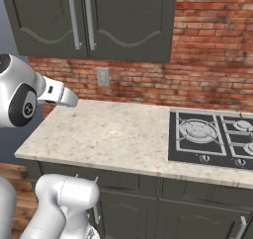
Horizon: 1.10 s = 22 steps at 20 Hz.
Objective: Close all open cabinet doors.
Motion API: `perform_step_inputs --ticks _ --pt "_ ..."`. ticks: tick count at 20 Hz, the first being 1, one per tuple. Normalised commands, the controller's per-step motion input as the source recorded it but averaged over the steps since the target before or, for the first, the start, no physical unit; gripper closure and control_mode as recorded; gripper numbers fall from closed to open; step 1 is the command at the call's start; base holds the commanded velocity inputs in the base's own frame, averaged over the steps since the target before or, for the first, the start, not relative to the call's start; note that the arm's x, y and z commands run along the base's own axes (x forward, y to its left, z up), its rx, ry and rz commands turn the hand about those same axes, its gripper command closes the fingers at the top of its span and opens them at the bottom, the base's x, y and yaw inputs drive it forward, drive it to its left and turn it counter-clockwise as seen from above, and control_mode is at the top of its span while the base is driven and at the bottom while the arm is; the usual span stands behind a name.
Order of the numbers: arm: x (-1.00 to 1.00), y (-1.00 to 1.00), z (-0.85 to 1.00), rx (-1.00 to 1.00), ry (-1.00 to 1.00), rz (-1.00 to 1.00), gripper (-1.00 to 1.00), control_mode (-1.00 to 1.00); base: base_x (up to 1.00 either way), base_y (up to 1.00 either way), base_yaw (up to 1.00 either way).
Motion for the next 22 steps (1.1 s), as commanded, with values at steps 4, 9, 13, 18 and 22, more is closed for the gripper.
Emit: perform_step_inputs --ticks 4,9,13,18,22 --pt "0.0 0.0 0.0 0.0 0.0 0.0 -1.0 -1.0 0.0 0.0 0.0" --pt "0.0 0.0 0.0 0.0 0.0 0.0 -1.0 -1.0 0.0 0.0 0.0" --pt "0.0 0.0 0.0 0.0 0.0 0.0 -1.0 -1.0 0.0 0.0 0.0" --pt "0.0 0.0 0.0 0.0 0.0 0.0 -1.0 1.0 0.0 0.0 0.0" --pt "0.0 0.0 0.0 0.0 0.0 0.0 -1.0 1.0 0.0 0.0 0.0"
